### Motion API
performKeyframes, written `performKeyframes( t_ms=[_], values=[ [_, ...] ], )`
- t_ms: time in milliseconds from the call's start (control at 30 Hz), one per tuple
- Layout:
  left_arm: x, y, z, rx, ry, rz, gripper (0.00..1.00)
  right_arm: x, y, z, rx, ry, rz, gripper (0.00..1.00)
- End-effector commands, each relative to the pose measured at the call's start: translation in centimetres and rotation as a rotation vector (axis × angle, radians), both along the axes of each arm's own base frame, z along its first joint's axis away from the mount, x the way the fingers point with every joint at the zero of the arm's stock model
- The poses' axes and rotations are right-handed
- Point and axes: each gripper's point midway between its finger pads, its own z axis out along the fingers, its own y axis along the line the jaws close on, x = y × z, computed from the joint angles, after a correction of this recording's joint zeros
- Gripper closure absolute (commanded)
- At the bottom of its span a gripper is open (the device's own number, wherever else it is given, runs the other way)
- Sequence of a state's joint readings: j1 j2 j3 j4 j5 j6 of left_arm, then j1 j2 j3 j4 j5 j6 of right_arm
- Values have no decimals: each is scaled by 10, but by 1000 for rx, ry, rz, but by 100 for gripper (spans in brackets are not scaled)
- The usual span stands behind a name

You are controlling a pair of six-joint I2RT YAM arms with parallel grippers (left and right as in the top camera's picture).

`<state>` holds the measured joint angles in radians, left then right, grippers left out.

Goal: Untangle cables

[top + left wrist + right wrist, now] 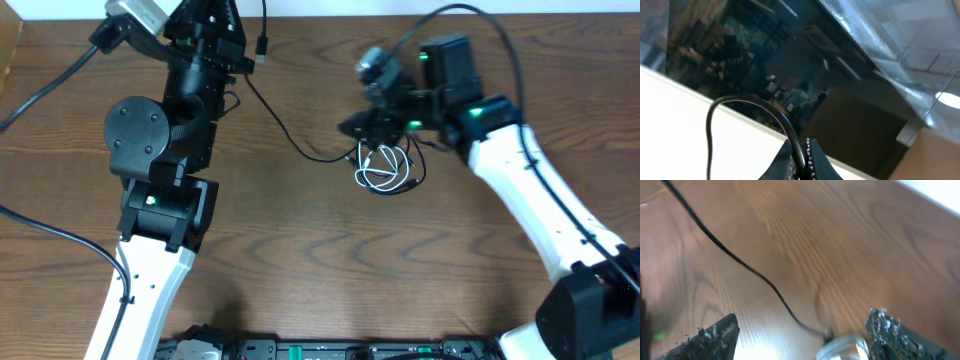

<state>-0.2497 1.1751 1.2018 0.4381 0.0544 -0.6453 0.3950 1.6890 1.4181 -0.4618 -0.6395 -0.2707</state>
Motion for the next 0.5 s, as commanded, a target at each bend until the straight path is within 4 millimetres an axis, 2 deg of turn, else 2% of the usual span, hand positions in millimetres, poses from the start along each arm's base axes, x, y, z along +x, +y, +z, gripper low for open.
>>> performKeyframes(
  t_ms=[0,100,300,467],
  values=[
    [-9,2,21,-113,-20,-54,92,-14,41,8,102,-6,128,22],
    [-10,2,22,-171,-6,-80,93,-17,74,11,196,-18,206,23],
    [-12,6,22,-230,16,-97,93,-14,124,2,308,-37,249,29],
    [-6,12,3,-228,105,-74,93,-22,144,5,343,-60,281,38]
  ],
)
